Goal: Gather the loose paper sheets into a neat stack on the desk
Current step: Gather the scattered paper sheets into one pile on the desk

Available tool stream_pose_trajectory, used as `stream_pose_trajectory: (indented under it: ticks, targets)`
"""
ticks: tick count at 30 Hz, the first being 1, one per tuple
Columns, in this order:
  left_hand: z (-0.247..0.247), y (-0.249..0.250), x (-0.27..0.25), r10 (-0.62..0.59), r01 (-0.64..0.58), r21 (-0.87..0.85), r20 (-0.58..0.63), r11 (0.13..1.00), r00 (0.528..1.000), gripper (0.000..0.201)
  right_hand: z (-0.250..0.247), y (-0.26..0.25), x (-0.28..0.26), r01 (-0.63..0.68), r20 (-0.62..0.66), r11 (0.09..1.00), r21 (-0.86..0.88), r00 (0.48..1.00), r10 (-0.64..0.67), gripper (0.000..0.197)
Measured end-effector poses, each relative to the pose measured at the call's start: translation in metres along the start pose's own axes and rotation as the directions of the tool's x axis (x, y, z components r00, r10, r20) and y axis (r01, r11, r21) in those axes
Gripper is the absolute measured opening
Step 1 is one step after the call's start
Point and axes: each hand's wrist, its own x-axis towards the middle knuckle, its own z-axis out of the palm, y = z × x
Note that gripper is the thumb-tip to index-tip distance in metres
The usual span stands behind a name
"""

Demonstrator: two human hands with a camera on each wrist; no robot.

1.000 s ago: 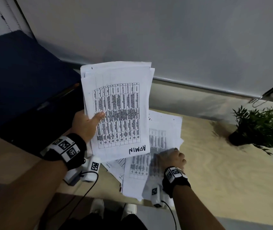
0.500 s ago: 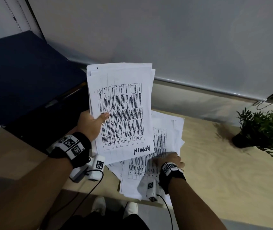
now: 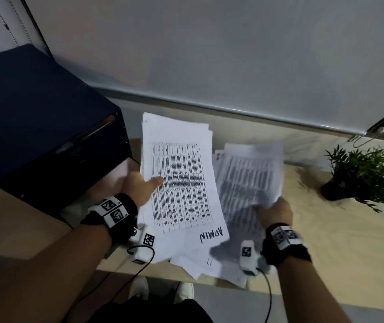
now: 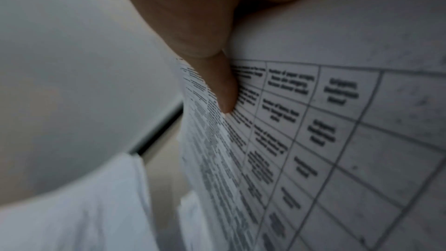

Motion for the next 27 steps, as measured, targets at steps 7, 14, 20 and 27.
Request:
stream_pose_trajectory:
  ticks: [7, 14, 20, 27]
  targets:
    - [0.056, 0.003, -0.029, -0.083, 0.023, 0.288, 0.196, 0.957, 0.977, 0.049, -0.116, -0.056, -0.013, 0.261, -0.236, 0.934, 0.243, 0.95, -0.204, 0.034]
    - [0.068, -0.016, -0.029, 0.028, -0.097, 0.27, 0.248, 0.958, 0.968, 0.039, -0.055, -0.027, -0.004, 0.014, 0.164, 0.947, 0.32, 0.984, -0.07, 0.027]
    - [0.071, -0.006, -0.029, -0.037, 0.003, 0.159, 0.21, 0.987, 0.977, 0.041, 0.063, 0.008, 0.003, 0.064, 0.318, 0.998, -0.016, 0.946, -0.055, 0.038]
    - [0.064, -0.008, -0.024, -0.024, -0.024, 0.212, 0.221, 0.977, 0.975, 0.044, 0.093, 0.01, -0.025, -0.151, 0.136, 0.984, -0.093, 0.977, 0.163, 0.069]
